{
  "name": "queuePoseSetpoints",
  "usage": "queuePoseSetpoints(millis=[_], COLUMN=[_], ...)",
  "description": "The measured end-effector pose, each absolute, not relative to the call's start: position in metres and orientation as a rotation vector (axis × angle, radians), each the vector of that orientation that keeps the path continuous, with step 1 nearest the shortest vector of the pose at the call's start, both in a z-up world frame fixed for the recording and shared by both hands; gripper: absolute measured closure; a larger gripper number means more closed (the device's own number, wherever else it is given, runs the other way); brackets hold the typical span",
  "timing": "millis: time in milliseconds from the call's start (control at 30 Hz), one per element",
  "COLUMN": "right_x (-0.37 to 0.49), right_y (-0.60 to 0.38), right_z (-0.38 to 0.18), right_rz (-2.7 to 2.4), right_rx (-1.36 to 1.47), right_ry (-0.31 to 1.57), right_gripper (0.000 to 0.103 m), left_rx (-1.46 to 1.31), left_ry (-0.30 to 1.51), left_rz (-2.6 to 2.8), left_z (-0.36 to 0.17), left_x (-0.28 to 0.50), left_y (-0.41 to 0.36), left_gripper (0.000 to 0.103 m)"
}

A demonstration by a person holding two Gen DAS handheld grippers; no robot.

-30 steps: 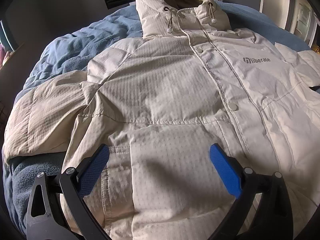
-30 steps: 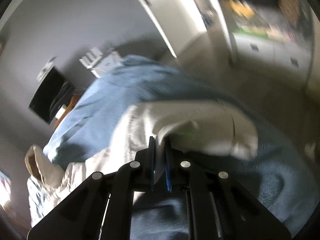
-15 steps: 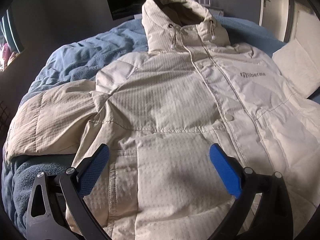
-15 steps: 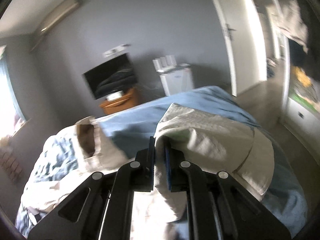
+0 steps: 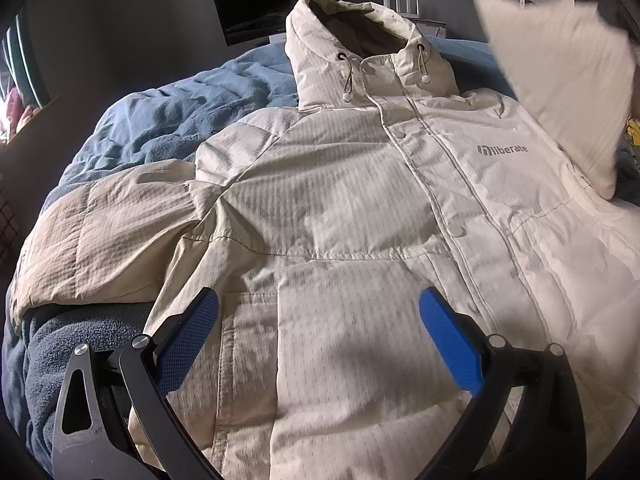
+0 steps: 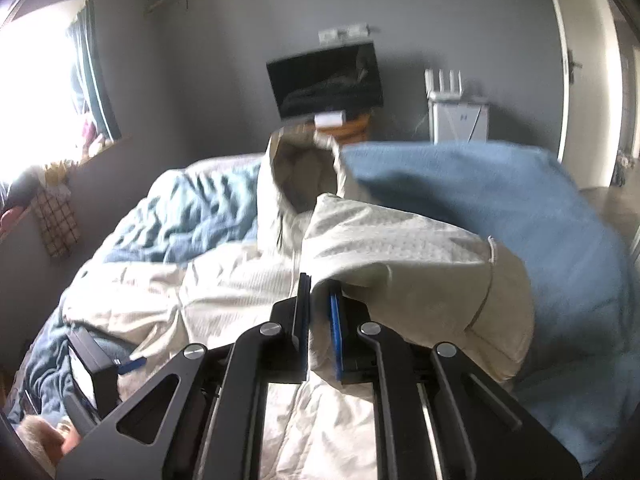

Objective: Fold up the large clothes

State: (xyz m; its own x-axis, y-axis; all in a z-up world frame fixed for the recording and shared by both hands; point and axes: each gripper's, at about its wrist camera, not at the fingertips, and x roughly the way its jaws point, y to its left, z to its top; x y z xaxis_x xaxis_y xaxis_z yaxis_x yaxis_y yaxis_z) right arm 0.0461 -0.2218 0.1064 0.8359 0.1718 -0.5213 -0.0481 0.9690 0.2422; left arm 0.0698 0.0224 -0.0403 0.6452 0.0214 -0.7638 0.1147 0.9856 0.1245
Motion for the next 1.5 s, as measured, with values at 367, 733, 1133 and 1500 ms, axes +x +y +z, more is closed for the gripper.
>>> queuePoseSetpoints(millis=[367, 733, 1133, 1500], right_x=[0.065, 0.024, 0.009, -0.003], right_y=[-0.197, -0.188, -0.306, -0.37], right_z=[0.002, 0.025, 0.063, 0.039], right_rz=[0.22, 0.242, -0.167, -0.311], right_rx=[0.222, 0.054, 0.236, 0.444], right_ry=[0.811, 0.71, 0.536, 0.508], right_gripper=[0.095, 0.015, 0.007, 0.007], left_rx=[0.165, 0.194, 0.171, 0.381], left_ry=[0.91, 0.89, 0.834, 0.841], left_rz=[-0.044, -0.026, -0.247, -0.435], left_z=[-0.049, -0.043, 0.026, -0.003], left_x=[0.071, 0.067, 0.087, 0.097], left_y=[0.021, 0.019, -0.046, -0.178], left_gripper=[0.006, 0.006, 0.006, 0.012])
